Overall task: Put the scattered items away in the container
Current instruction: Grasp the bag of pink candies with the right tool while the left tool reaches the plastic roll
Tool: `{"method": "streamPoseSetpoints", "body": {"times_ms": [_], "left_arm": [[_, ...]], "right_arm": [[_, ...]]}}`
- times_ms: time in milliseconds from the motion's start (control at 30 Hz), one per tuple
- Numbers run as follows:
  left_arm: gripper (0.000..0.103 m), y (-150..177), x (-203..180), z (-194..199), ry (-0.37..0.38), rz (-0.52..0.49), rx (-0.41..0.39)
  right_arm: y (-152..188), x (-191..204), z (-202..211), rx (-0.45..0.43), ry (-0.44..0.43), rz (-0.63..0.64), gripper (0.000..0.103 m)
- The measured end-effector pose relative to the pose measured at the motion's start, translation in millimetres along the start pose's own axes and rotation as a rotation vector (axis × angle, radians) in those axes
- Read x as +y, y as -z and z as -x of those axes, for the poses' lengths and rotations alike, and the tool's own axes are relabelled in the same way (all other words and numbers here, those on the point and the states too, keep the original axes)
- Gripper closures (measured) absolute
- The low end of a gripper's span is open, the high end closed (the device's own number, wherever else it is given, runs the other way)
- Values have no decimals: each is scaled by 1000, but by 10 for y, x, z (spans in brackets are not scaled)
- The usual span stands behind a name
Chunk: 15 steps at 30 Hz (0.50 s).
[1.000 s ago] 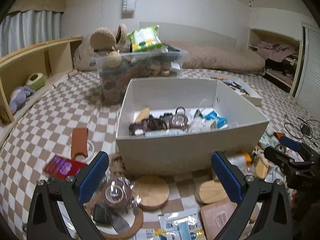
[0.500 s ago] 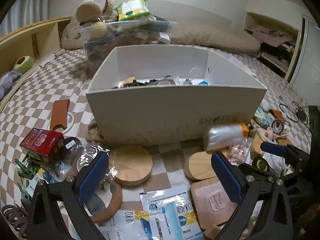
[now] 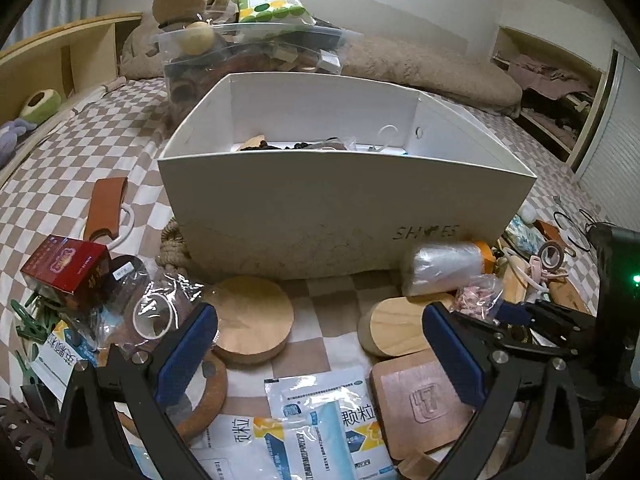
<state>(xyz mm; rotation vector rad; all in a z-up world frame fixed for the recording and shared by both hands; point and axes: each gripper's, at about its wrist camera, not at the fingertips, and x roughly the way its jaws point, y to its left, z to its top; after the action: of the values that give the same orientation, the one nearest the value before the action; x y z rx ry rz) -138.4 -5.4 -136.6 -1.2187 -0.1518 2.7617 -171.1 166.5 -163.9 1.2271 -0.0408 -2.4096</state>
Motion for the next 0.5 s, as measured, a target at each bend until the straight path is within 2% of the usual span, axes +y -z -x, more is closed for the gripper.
{"method": "streamPoseSetpoints", "body": {"times_ms": [33, 100, 300, 433, 500], "left_arm": [[0, 4, -10, -1, 2, -2, 0], [0, 16, -42, -3, 6, -12, -1], [0, 40, -120, -19, 16, -43, -3], [0, 51, -156, -26, 17, -58, -5], [0, 54, -166, -27, 18, -61, -7]], "right_arm": [[4, -2, 9, -2, -7, -1, 66], [3, -44, 67, -13, -32, -14, 78], [-45, -253, 312, -87, -75, -90, 80], [-107, -355, 417, -136, -50, -118, 80], [-152, -387, 466, -169, 21, -108, 80]]}}
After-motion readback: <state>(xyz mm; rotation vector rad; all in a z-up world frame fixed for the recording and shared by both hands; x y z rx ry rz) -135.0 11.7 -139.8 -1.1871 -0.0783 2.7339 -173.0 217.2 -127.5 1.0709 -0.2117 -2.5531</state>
